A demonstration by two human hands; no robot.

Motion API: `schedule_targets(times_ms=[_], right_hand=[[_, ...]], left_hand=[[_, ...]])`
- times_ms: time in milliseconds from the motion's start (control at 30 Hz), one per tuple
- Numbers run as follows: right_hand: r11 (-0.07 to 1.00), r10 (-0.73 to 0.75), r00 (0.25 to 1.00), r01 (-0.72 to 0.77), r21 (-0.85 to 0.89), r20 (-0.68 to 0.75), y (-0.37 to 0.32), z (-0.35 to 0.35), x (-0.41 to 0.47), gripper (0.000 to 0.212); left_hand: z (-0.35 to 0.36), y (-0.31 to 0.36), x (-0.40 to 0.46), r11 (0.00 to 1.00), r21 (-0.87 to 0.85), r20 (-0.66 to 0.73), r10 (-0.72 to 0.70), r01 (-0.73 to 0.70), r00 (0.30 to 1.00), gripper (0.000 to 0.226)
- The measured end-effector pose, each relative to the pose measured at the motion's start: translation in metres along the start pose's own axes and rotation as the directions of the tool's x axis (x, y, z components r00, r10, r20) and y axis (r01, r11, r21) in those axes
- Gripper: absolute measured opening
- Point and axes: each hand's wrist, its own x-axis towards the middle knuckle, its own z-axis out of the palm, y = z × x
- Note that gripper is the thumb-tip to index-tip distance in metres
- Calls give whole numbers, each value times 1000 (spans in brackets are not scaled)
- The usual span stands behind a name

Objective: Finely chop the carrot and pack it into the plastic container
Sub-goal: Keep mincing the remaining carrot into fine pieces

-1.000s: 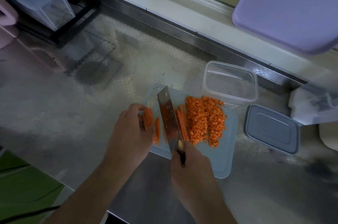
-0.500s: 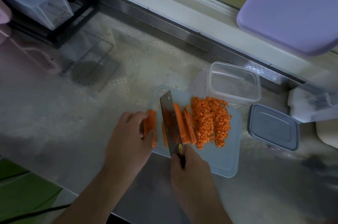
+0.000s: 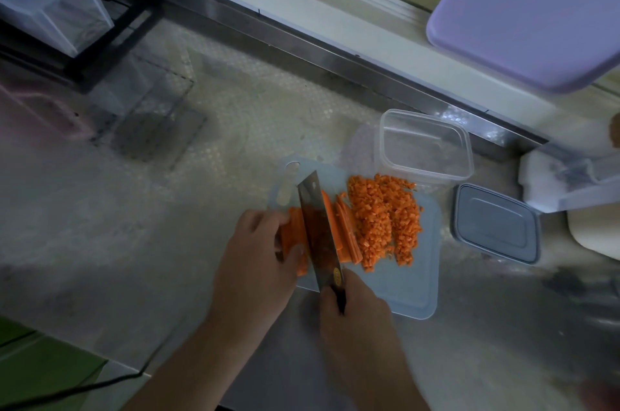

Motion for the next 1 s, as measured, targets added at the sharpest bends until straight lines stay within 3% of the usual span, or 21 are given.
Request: schedule_targets(times_ms=[200,367,567,1000], right_hand=[[1000,-3,999,4,28,-43,-4,0,0,23],[1000,13,1000,-13,24,-22,-9,4,-1,22],[1000,27,1000,-27,-11,-10,-16,6,-2,23],[997,62,998,-61,-50,9,-26,9,0,27]], left_hand=[[-6,-14,-2,967,96,36,233,-235,972,36],[-2,-23,-1,921,176,41,345,-347,938,26],[0,-29,2,881,195,41,432,-431,901,15],[-4,-37,17,829,164,123,521,-535,845,15]])
